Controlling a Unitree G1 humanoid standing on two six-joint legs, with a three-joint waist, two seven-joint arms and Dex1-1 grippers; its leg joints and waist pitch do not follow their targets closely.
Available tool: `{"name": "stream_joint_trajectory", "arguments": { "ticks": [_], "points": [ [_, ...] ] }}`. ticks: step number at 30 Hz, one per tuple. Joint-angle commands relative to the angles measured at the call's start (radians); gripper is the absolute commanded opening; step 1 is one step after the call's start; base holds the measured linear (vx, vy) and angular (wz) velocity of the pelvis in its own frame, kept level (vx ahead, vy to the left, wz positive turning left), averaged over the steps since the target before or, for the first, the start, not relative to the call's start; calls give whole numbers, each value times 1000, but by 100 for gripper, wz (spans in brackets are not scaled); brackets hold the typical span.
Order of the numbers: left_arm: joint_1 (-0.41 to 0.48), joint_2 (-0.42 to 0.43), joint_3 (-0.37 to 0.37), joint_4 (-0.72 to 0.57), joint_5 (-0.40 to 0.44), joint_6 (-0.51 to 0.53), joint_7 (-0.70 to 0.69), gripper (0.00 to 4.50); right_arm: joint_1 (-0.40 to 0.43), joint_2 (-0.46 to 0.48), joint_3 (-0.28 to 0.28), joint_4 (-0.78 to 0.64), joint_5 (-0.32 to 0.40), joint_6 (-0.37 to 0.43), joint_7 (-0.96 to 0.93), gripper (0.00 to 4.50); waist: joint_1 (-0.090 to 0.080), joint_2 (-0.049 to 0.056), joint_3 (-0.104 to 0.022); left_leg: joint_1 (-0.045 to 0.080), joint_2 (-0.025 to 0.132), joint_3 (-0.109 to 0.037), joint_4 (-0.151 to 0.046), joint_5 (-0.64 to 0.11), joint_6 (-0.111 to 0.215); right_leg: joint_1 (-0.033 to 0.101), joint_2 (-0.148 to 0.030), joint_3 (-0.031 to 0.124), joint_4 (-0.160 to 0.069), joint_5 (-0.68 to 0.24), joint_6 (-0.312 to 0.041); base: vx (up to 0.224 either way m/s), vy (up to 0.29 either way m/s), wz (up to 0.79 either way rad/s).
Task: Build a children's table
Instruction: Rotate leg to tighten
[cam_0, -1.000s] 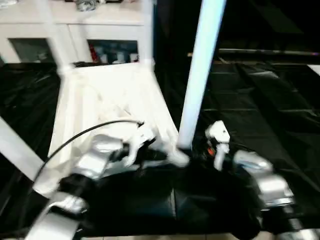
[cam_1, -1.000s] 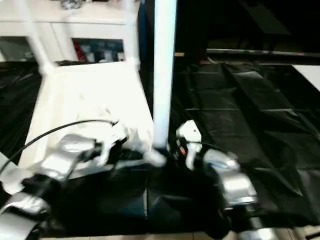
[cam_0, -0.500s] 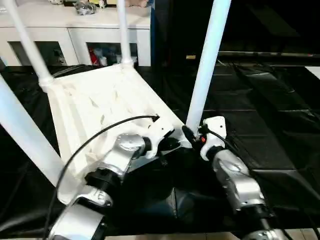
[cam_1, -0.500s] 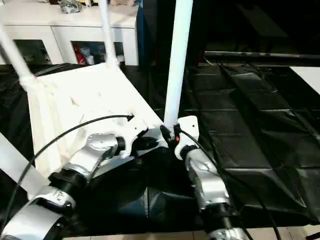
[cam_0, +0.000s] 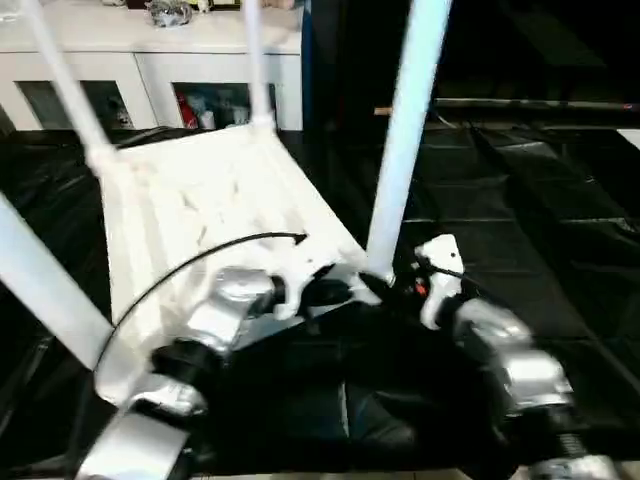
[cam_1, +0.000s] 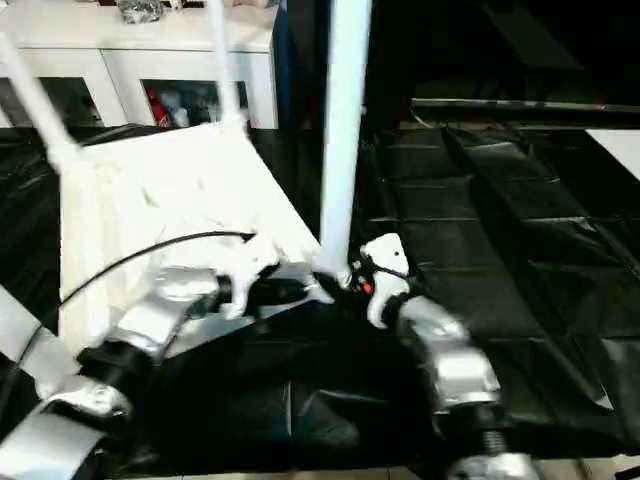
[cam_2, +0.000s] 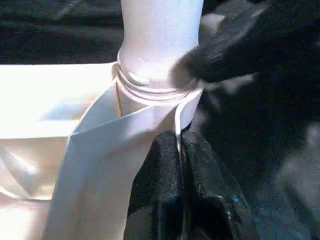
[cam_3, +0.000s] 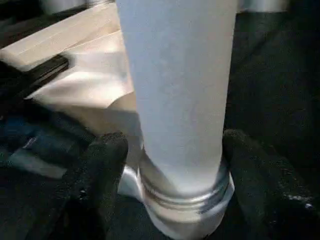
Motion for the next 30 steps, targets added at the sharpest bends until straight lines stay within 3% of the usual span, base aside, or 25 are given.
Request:
{"name": "stream_joint_trajectory", "arguments": {
  "ticks": [1, 8, 13, 19, 30],
  "points": [
    [33, 17, -6, -14, -39, -3, -74, 0, 1, -19, 34, -33, 27, 29, 87, 329, 6, -18, -39, 0, 34, -16, -59, -282, 69, 40, -46, 31, -88, -336, -173, 0, 0, 0],
    [56, 69, -17, -68, -74, 29, -187, 0, -22, -53, 37, -15, 32, 38, 157, 329, 5, -16, -39, 7, 37, -14, -60, -287, 54, 33, -44, 32, -83, -302, -200, 0, 0, 0],
    [69, 85, -20, -103, -90, 54, -218, 0, -24, -57, 46, -22, 52, 40, 200, 291, 7, -20, -41, 4, 36, -13, -56, -260, 58, 39, -46, 33, -75, -244, -215, 0, 0, 0],
    [72, 84, -18, -110, -89, 63, -224, 0, -21, -55, 49, -19, 51, 35, 220, 236, 7, -21, -40, 4, 35, -12, -55, -245, 63, 40, -45, 33, -74, -238, -217, 0, 0, 0],
    [75, 83, -24, -113, -85, 74, -217, 0, -9, -43, 43, -7, 39, 17, 202, 212, 7, -20, -41, 5, 35, -12, -52, -238, 63, 41, -44, 33, -72, -220, -225, 0, 0, 0]
  ]
}}
